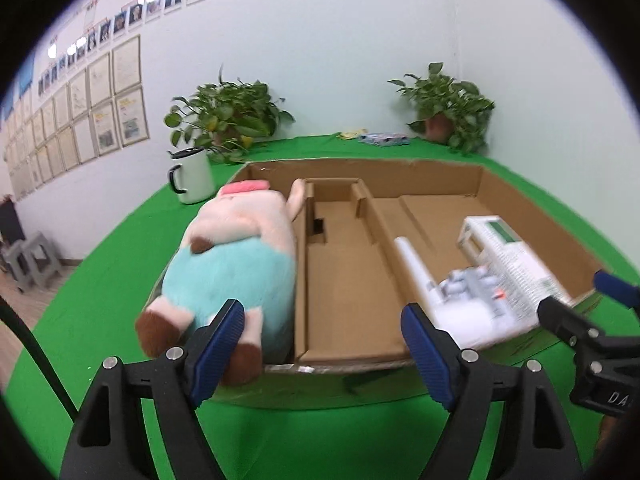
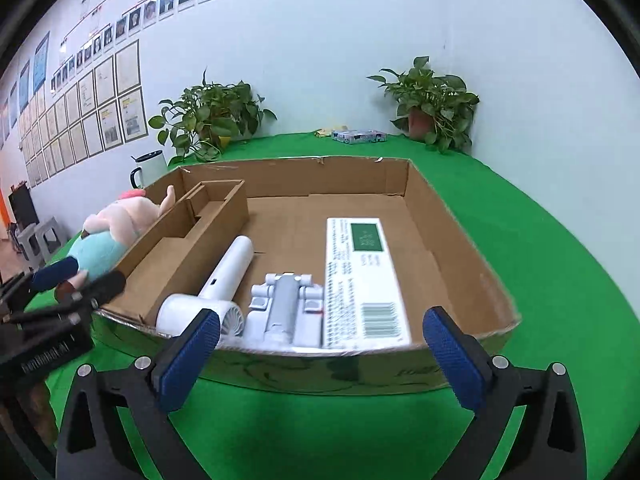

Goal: Organize objects

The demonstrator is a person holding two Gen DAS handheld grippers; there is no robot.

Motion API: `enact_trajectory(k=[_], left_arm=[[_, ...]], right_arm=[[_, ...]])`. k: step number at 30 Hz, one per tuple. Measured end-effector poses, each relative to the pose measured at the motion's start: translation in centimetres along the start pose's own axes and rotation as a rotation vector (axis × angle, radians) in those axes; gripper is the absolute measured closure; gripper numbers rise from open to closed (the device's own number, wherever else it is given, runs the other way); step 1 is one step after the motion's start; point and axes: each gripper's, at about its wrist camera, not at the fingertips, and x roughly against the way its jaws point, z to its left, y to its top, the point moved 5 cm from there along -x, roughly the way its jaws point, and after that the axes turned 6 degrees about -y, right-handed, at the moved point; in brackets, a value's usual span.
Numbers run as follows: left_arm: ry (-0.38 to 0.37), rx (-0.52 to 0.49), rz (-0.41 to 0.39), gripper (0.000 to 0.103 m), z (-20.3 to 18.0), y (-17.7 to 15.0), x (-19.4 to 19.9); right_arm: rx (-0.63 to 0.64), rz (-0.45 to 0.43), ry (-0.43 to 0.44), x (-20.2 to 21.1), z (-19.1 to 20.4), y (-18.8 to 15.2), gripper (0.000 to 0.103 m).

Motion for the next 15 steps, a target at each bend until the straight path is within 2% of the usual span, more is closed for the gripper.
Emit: enact_trajectory(k=[5, 15], left_arm=[[0.063, -0.019, -0.056, 0.022, -0.4, -0.3, -0.1], [0.071, -0.022, -0.048, 0.018, -0.8, -0.4, -0.4]], right_arm=[[0.031, -0.053, -0.043, -2.0, 1.6, -0.7, 0.001], [0.033, -0.061, -0.044, -2.3, 1.6, -0.8, 0.000]])
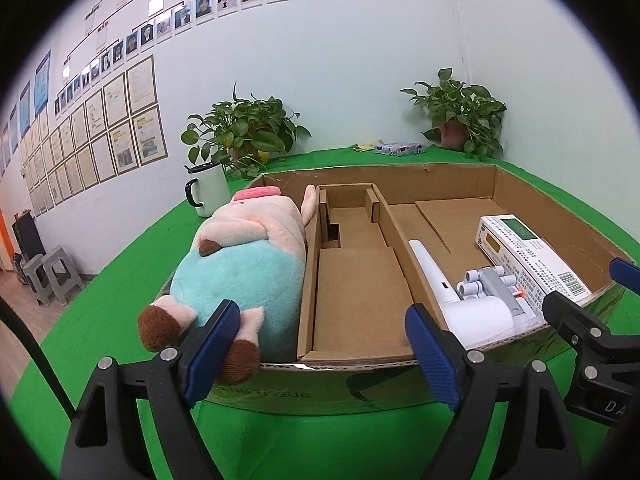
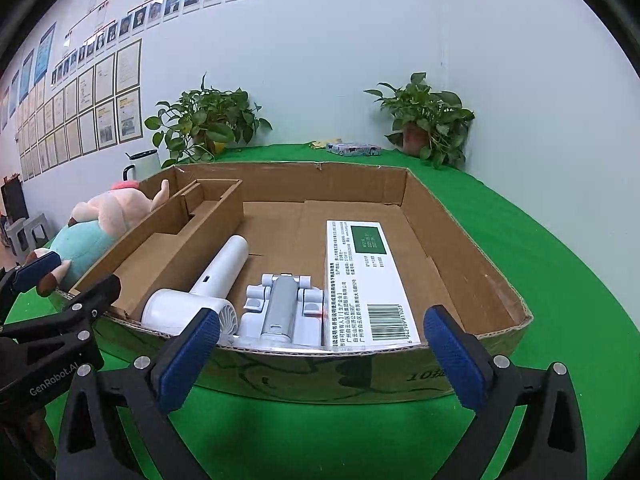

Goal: Organize objects

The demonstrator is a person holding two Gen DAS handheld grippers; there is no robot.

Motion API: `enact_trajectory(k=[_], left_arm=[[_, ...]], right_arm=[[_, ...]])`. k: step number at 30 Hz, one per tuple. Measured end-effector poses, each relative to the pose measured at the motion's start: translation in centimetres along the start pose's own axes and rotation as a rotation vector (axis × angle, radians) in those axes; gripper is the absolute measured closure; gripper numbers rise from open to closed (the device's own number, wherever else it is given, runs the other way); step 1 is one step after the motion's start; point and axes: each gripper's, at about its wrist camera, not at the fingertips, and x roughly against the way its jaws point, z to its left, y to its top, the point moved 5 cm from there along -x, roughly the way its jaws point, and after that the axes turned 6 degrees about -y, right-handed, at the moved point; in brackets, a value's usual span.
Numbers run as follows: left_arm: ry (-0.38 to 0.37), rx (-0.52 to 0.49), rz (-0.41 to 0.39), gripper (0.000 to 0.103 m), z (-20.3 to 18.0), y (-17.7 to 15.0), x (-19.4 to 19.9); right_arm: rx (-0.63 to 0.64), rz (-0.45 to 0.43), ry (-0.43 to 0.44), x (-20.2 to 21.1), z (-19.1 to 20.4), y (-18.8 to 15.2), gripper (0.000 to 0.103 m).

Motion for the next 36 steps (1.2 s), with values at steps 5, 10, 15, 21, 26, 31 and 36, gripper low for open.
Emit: enact_trajectory(k=[5, 10, 15, 21, 26, 31, 36], left_arm=[[-0.003, 0.002, -0.001, 0.018, 0.02, -0.02, 0.07], [0.002, -0.001, 0.002, 0.018, 0.05, -0.02, 0.06], [0.003, -0.003, 0.002, 0.018, 0.05, -0.02, 0.09], [0.005, -0.004, 0.004, 0.017, 0.04, -0.01, 0.07], [0.006, -0.005, 0.007, 0.017, 0.04, -0.07, 0.04], [0.004, -0.004, 0.006, 0.017, 0.05, -0.06, 0.06], [-0.008, 0.000, 0.006, 0.016, 0.12, -0.12, 0.05]], right_arm=[[-0.002, -0.001, 0.002, 0.20, 0.02, 0.00, 0.000], [-0.003, 0.000, 0.001, 0.44, 0.07, 0.07, 0.000], [-0.003, 0.000, 0.002, 0.45, 0.11, 0.05, 0.000], [-0.003, 0.000, 0.001, 0.48, 0.09, 0.07, 0.000], [-0.003, 0.000, 0.001, 0.49, 0.11, 0.07, 0.000], [-0.002, 0.001, -0.002, 0.54, 0.16, 0.06, 0.000], [-0.001, 0.001, -0.004, 0.55, 0.20, 0.03, 0.000]])
